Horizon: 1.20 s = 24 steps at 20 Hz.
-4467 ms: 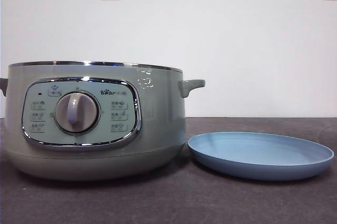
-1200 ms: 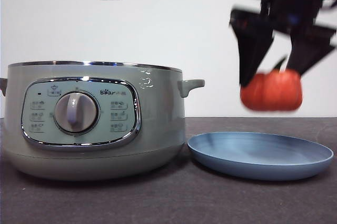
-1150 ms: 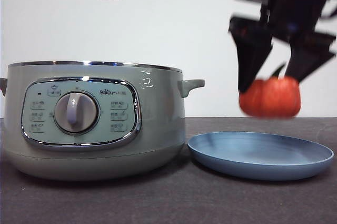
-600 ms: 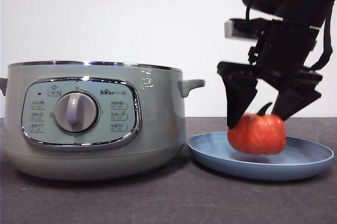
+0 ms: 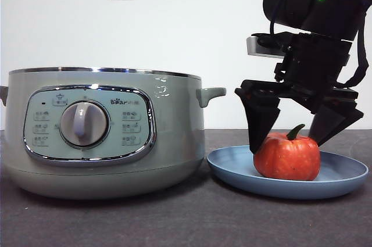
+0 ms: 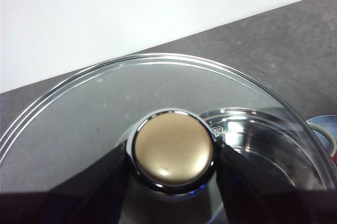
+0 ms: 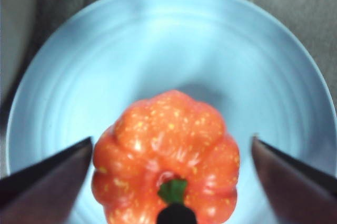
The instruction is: Take the pumpkin out from the steamer,put the pumpkin in the blue plate,close the lid
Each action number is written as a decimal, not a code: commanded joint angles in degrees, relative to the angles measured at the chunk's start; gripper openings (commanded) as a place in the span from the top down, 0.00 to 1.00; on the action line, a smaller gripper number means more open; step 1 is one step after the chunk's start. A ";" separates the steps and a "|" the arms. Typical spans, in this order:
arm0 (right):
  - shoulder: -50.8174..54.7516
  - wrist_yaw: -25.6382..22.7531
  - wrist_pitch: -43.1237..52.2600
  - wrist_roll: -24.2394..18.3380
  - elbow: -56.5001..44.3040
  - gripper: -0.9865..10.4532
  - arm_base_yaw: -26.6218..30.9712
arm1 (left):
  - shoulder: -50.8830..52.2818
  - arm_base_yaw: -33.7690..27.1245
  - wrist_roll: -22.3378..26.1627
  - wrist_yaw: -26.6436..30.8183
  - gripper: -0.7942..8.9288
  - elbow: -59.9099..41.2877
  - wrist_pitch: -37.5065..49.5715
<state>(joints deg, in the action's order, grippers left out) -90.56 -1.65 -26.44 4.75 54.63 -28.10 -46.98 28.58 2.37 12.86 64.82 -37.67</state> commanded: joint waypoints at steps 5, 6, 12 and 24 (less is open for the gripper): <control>6.62 -0.17 -0.07 0.35 0.02 0.42 -0.04 | 0.04 -0.02 -1.31 -0.74 0.93 0.92 2.93; 8.33 -0.22 -0.13 0.35 0.02 0.42 -0.04 | -0.55 -0.02 -1.36 -1.99 0.93 0.92 2.97; 21.73 -0.22 0.57 0.33 0.02 0.42 -0.02 | -8.04 -0.02 -2.40 -7.39 0.93 0.92 3.91; 35.63 -3.34 1.11 0.09 0.02 0.42 -0.02 | -24.61 0.04 -4.11 -15.08 0.93 0.92 10.99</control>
<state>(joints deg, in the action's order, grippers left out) -54.94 -4.73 -25.69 4.75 54.63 -28.10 -72.16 28.58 -1.15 -1.72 64.82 -29.02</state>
